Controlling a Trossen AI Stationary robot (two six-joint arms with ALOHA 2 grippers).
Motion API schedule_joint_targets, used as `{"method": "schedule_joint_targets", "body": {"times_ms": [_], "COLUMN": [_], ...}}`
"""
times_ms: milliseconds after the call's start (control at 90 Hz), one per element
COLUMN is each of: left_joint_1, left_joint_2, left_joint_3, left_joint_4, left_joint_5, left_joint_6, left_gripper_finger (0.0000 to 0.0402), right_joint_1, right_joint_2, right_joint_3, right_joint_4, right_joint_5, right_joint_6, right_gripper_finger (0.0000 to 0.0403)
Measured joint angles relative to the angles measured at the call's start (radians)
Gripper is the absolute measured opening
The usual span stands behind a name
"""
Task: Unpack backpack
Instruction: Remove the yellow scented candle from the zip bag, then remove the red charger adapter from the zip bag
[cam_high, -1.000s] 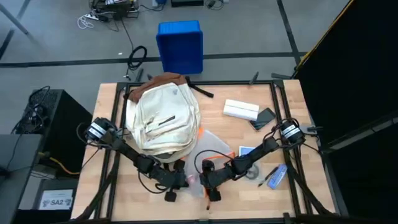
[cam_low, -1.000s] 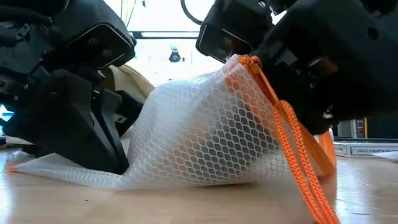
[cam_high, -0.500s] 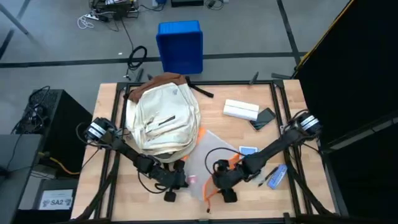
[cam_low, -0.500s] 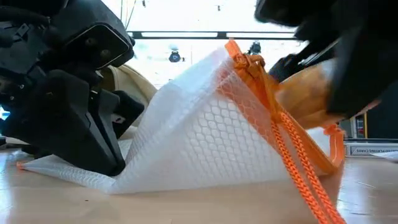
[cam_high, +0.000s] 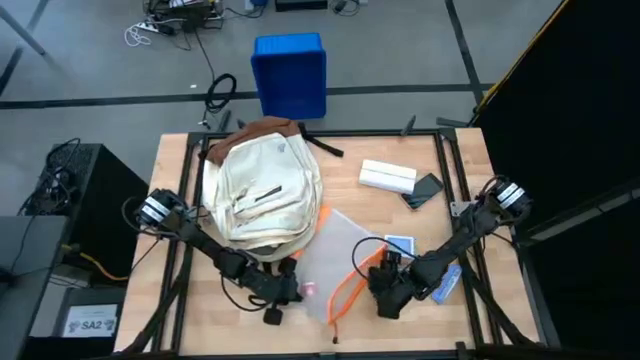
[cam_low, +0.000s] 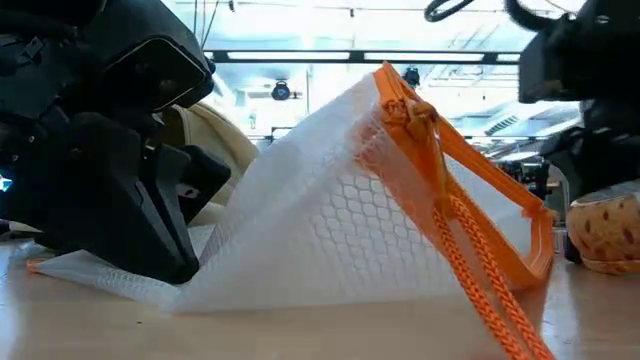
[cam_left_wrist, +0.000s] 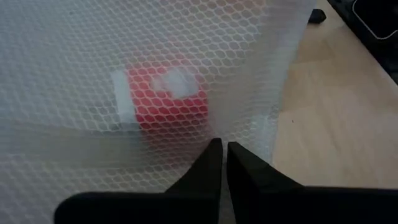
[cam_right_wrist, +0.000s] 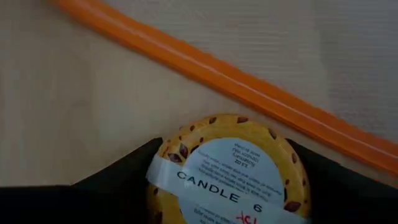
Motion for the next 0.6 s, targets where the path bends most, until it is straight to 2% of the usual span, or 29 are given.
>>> {"method": "schedule_joint_targets", "body": {"times_ms": [122, 256, 411, 600], "left_joint_1": [0.0, 0.001, 0.001, 0.001], "left_joint_2": [0.001, 0.001, -0.006, -0.045], "left_joint_3": [0.0, 0.0, 0.0, -0.002], "left_joint_4": [0.012, 0.014, 0.01, -0.019], "left_joint_5": [0.003, 0.021, 0.03, 0.032], "left_joint_6": [0.0, 0.0, 0.0, 0.005], "left_gripper_finger": [0.0, 0.0, 0.0, 0.0], "right_joint_1": [0.003, -0.003, -0.007, -0.006], "right_joint_2": [0.0, -0.008, -0.068, -0.101], "right_joint_3": [-0.004, 0.021, 0.049, 0.059], "right_joint_4": [-0.006, -0.038, -0.051, 0.032], "right_joint_5": [0.002, -0.045, -0.063, -0.006], "right_joint_6": [0.055, 0.031, 0.012, -0.008], "right_gripper_finger": [0.0304, 0.0338, 0.0344, 0.0343]}}
